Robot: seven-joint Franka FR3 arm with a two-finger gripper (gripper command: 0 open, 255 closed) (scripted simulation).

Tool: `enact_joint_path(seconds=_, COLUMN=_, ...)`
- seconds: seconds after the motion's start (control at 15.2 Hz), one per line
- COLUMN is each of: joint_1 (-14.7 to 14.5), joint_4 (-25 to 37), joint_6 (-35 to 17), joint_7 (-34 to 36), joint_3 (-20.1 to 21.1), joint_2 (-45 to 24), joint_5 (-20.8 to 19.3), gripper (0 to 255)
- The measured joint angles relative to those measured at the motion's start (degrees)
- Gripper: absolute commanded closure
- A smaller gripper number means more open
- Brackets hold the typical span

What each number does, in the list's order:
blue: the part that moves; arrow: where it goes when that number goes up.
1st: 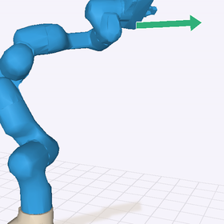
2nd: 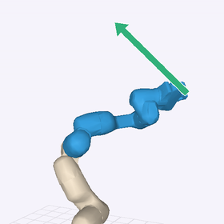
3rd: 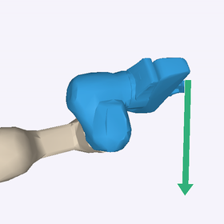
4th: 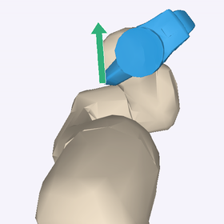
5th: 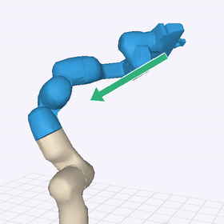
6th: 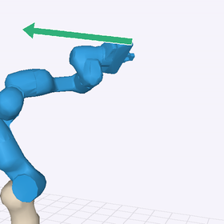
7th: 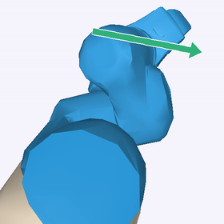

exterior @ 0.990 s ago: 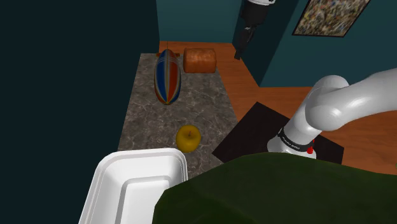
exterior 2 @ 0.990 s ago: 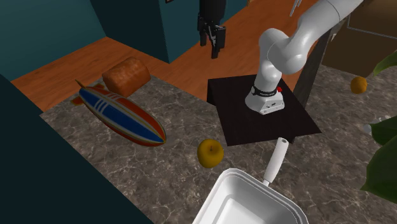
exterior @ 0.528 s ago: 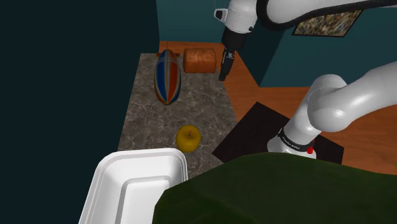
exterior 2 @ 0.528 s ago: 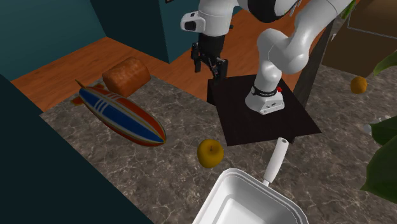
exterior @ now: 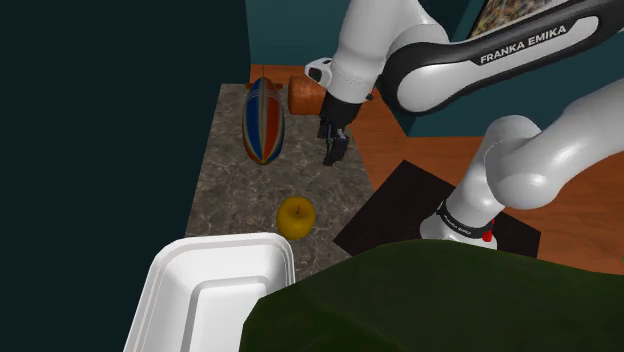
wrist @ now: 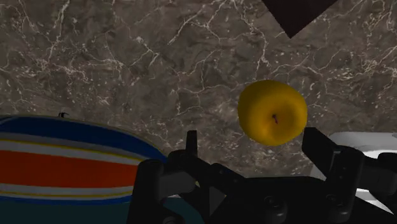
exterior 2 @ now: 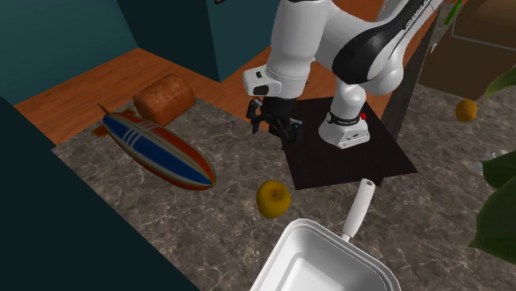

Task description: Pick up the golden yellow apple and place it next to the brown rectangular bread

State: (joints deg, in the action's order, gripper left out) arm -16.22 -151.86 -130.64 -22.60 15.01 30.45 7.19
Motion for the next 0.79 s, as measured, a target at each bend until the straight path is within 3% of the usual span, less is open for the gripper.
enact_joint_path(seconds=0.53, joint_1=-4.85, joint_4=-3.57, joint_6=-17.99, joint_7=-4.80, joint_3=6.70, joint_2=-11.27, joint_5=-3.02, gripper=0)
enact_joint_path(seconds=0.79, joint_1=-4.10, joint_4=-3.73, joint_6=-22.94, joint_7=-4.59, joint_3=8.20, joint_2=-15.63, joint_5=-5.46, gripper=0)
